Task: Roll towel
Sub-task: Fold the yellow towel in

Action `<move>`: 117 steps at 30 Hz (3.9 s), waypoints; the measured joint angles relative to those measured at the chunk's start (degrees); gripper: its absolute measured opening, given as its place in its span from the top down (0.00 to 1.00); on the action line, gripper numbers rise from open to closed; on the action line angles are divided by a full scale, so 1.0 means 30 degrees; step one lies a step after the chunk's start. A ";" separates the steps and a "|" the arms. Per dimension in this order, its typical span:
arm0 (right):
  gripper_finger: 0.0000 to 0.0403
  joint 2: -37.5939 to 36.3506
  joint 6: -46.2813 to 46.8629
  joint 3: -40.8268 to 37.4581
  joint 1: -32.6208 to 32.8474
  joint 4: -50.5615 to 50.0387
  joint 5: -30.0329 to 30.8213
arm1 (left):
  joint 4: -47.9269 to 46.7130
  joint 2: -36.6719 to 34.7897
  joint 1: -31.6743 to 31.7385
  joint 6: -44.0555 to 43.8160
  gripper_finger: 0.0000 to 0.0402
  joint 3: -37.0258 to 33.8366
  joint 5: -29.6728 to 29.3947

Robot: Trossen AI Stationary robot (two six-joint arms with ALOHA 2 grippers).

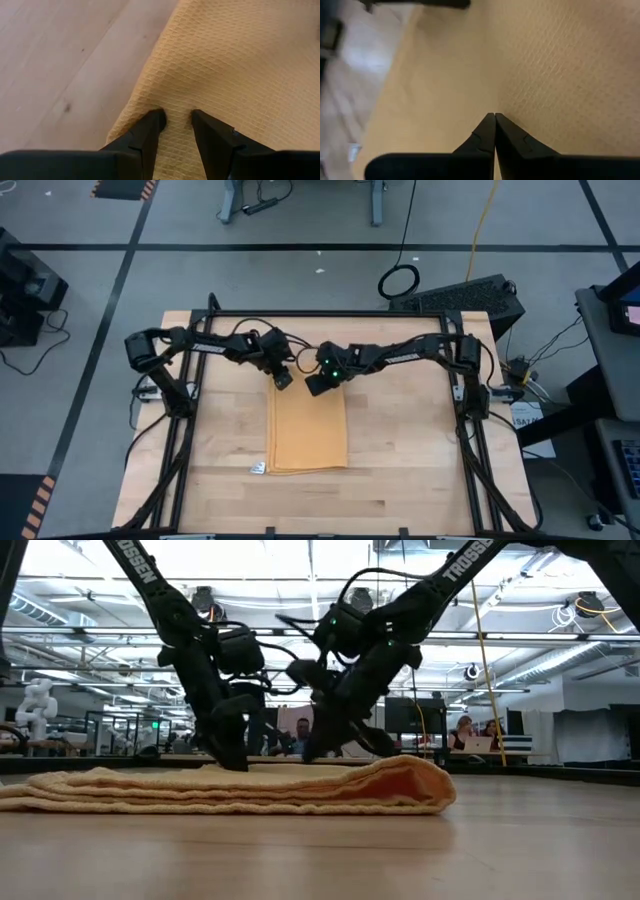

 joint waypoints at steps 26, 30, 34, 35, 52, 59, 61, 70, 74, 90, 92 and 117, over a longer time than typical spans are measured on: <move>1.00 -0.4095 -0.0492 0.0000 -0.0921 -0.2453 -0.1040 | 0.4127 -0.1275 -0.1153 -0.1062 0.68 0.0473 0.2797; 1.00 -0.5428 -0.0450 0.0000 -0.0784 -0.4925 -0.0254 | 0.4418 -0.0627 -0.1551 -0.0876 0.68 0.0467 0.1338; 1.00 -0.6856 -0.0186 0.0000 -0.0368 -0.6921 0.0992 | 0.4394 0.0330 -0.1595 -0.0074 0.68 0.0467 0.0838; 1.00 -0.7214 0.0024 0.0000 -0.0201 -0.7335 0.1435 | 0.4365 0.0637 -0.1596 -0.0009 0.68 0.0467 0.0831; 1.00 -1.1429 -0.1152 0.0000 0.3665 -0.9314 0.3449 | 0.1290 -0.2138 -0.1548 0.0193 0.68 0.0882 0.0831; 1.00 -1.3060 -0.5207 0.0000 0.3545 -1.3395 0.3520 | -0.2374 -0.7441 -0.2882 -0.2609 0.68 0.0889 0.0909; 1.00 -1.3326 -0.6866 0.0000 0.3377 -1.4321 0.3563 | -0.2690 -0.8580 -0.3608 -0.3583 0.68 0.0864 0.0915; 1.00 -1.3813 -1.2448 -0.0007 0.3060 -1.4840 0.3592 | -0.2182 -0.9606 -0.6845 -0.4977 0.68 0.0875 -0.0269; 1.00 -1.3813 -1.3313 -0.0007 0.3060 -1.4729 0.3575 | -0.2829 -0.9560 -0.7535 -0.5061 0.68 0.0861 -0.2429; 1.00 -1.2962 -1.6822 -0.0007 0.3268 -1.0112 0.6455 | -0.3159 -0.9539 -0.8776 -0.1451 0.68 0.0868 -0.4537; 1.00 -1.2537 -1.7428 -0.0007 0.3526 -0.9584 0.6501 | -0.2928 -0.9396 -0.9559 -0.0426 0.68 0.0868 -0.5394; 1.00 -0.8406 -1.3951 -0.0015 1.0483 -0.6672 0.9621 | -0.2834 -0.7274 -1.9152 -0.6998 0.68 -0.0007 -1.4723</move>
